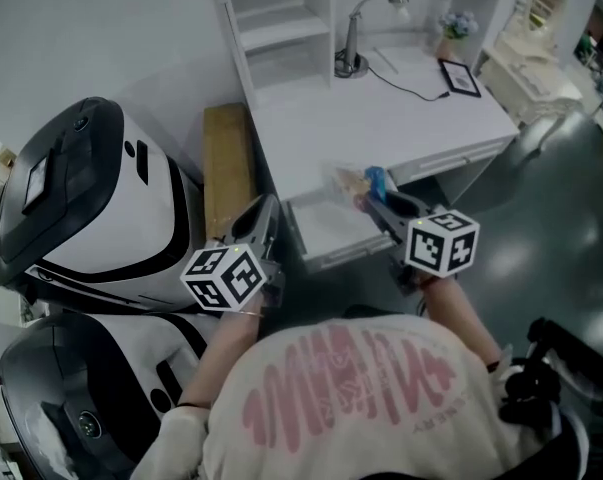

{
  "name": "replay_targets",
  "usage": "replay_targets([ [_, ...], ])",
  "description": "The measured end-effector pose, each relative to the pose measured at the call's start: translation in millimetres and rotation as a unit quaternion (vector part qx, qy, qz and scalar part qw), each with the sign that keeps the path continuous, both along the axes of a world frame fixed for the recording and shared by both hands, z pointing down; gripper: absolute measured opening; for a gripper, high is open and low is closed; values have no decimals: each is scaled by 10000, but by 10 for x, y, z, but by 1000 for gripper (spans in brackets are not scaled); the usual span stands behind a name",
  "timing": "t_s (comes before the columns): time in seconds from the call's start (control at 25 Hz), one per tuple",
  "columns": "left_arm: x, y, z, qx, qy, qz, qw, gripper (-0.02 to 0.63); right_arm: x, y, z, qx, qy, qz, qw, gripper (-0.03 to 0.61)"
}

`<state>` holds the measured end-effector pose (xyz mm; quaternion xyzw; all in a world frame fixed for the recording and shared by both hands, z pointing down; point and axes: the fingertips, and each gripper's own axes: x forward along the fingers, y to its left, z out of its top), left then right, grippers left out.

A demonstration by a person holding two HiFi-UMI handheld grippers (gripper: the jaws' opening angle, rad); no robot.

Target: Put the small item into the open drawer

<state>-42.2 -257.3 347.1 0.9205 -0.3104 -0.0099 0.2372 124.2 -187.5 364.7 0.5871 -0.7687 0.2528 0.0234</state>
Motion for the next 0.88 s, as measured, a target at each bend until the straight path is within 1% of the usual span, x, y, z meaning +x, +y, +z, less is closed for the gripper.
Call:
replay_targets([
  [0.08,17,6,109,-64,-96,53,9999,31,-21,-13,119,-152,47,-60,9999,86],
  [0.32,59,67,491,-521,-272,109,9982,31,-40,14,465,-609,204,-164,9978,86],
  [0.44,106,63,616,-642,-328,125,9973,31,-10,-18,579,-764,242,-242,9965,86],
  [0.6,145,40,792,-751,-424,63,9963,31,-7,-78,760,-978,377,-485,9933,86],
  [0.76,180,-24,931,-771,-566,8,9954,31,-5,-201,890,-1055,733,-803,9885,86],
  [0.88,179,-110,1050,-921,-587,-122,9939,31,-18,-303,1010,-1160,1063,-1132,9810,86],
])
